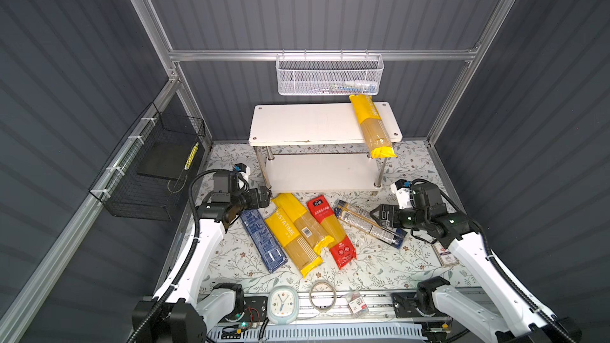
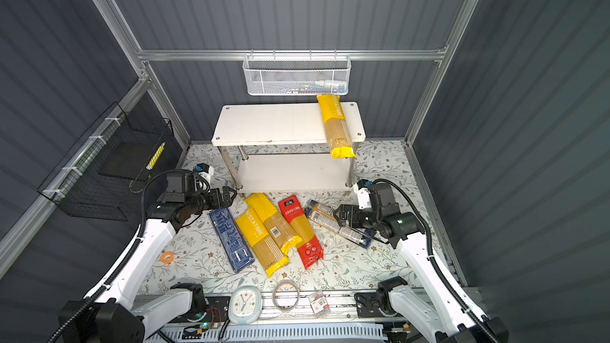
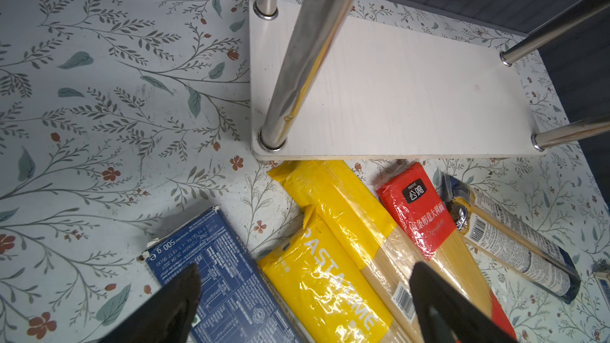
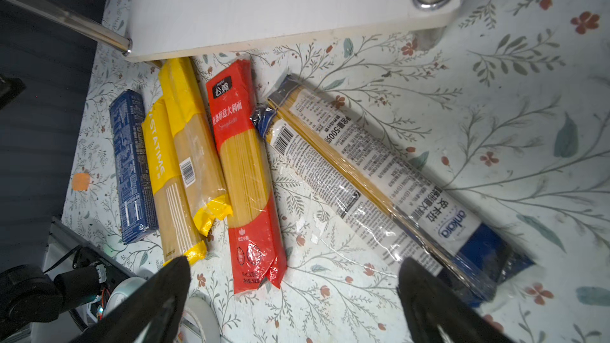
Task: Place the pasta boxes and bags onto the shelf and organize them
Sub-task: 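Withdraw the right gripper toward the clear spaghetti bag with blue end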
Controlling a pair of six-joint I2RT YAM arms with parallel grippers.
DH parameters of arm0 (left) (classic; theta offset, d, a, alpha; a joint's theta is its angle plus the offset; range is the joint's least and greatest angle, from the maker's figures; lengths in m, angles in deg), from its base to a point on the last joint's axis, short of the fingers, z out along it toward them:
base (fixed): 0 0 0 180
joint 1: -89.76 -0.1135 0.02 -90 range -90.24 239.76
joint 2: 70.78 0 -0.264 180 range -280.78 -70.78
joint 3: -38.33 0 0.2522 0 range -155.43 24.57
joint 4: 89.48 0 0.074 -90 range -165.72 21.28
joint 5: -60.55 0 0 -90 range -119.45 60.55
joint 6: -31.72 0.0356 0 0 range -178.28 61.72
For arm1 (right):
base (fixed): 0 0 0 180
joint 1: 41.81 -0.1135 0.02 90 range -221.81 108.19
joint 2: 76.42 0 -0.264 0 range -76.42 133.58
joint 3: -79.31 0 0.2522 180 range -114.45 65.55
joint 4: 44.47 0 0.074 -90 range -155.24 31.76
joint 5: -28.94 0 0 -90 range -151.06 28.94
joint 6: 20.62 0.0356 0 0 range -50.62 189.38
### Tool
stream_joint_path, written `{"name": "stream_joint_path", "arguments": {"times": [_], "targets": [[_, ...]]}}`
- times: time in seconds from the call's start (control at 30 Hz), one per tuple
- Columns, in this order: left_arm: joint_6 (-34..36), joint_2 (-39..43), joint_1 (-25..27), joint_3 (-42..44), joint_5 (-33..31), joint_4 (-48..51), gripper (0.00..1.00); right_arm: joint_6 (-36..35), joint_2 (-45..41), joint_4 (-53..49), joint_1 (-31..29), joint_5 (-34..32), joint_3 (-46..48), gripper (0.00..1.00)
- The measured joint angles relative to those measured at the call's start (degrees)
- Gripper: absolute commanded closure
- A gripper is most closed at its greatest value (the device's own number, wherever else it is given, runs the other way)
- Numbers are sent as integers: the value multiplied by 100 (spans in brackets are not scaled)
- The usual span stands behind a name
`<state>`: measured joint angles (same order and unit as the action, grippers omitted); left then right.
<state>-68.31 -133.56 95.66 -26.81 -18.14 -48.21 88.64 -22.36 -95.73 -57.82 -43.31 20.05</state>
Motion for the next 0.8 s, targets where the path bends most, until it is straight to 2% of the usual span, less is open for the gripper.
{"name": "stream_joint_path", "arguments": {"times": [0.13, 0.43, 0.6, 0.8], "targets": [[22, -7, 0, 0, -79, 39, 0, -114, 435, 0, -177, -98, -28, 1], [42, -87, 0, -2, -81, 83, 0, -833, 1408, -24, -986, -839, -188, 1], [42, -76, 0, -2, -85, 83, 0, -1543, 2155, 28, -1399, -1364, -481, 1], [42, -46, 0, 0, -105, 85, 0, -2304, 2520, 190, -1565, -1956, -542, 1]]}}
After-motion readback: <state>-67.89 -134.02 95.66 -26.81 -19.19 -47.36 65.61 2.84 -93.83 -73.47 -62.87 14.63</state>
